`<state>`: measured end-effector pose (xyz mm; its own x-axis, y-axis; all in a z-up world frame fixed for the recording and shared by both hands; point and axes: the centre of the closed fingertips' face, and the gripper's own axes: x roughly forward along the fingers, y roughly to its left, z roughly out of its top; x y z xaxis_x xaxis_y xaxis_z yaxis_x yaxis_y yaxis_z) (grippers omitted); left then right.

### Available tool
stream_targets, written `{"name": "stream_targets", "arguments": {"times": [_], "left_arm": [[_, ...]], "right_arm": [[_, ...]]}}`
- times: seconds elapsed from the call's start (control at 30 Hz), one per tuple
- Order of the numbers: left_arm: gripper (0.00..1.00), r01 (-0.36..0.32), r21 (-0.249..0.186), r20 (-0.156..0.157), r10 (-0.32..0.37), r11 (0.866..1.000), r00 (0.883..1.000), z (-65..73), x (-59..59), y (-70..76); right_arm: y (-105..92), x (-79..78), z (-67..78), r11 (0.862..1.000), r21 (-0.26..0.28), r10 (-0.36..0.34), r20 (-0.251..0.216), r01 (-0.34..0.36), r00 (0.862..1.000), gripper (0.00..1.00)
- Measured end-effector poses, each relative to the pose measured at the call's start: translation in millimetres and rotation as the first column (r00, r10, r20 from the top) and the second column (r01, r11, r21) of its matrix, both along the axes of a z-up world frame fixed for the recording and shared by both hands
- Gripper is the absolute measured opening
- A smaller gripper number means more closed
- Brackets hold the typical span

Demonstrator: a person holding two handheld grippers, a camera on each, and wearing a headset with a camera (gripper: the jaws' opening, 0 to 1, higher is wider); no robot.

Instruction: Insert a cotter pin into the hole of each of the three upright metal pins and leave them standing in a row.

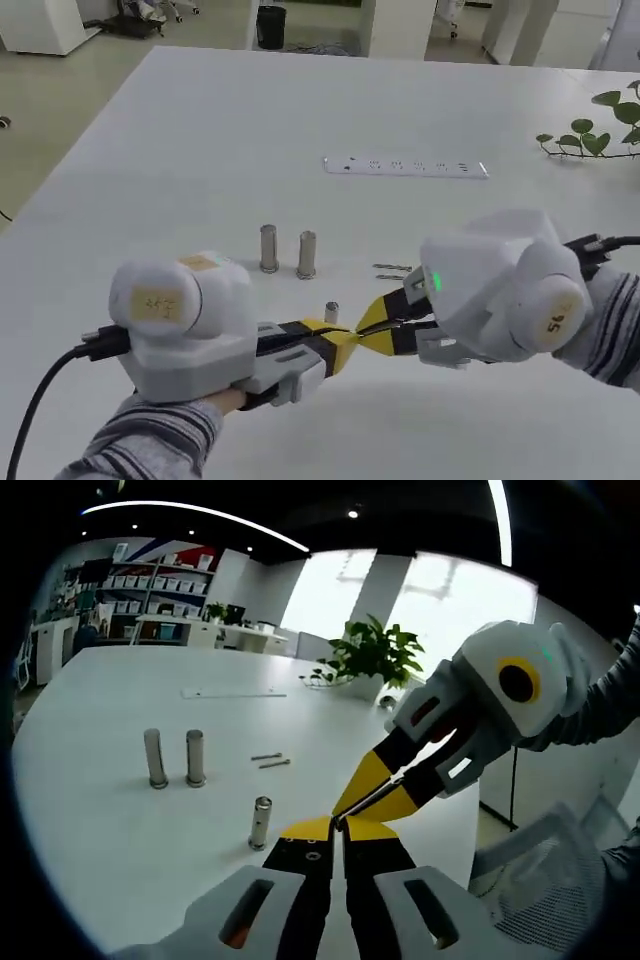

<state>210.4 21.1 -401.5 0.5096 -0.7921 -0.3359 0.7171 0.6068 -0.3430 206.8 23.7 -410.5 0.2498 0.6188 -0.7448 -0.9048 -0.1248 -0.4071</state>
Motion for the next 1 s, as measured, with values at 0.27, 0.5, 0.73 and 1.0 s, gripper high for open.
{"name": "stream_targets", "arguments": {"times": [0.27, 0.5, 0.73, 1.0], "left_arm": [[0.0, 0.05, 0.056, 0.077, -0.054, 0.997, 0.996, 1.8, -1.6, 0.3], [0.0, 0.121, 0.133, 0.135, -0.139, 0.984, 0.981, 0.8, -8.1, -0.7], [0.0, 0.176, 0.193, 0.182, -0.212, 0.965, 0.96, 1.2, -13.8, -3.4], [0.0, 0.239, 0.237, 0.254, -0.297, 0.942, 0.92, 7.7, -20.2, -7.4]], "right_arm": [[-2.4, 2.8, 1.2, 0.999, 0.016, -0.03, -0.024, 0.031, 0.999, 0.0], [-8.6, -0.6, -5.2, 0.999, -0.004, -0.036, -0.052, 0.035, 0.998, 0.0], [-8.4, -5.5, -5.3, 0.999, 0.004, -0.031, -0.079, 0.032, 0.996, 0.01], [-4.2, -14.4, -3.6, 0.999, 0.032, -0.018, -0.139, 0.023, 0.99, 0.01]]}}
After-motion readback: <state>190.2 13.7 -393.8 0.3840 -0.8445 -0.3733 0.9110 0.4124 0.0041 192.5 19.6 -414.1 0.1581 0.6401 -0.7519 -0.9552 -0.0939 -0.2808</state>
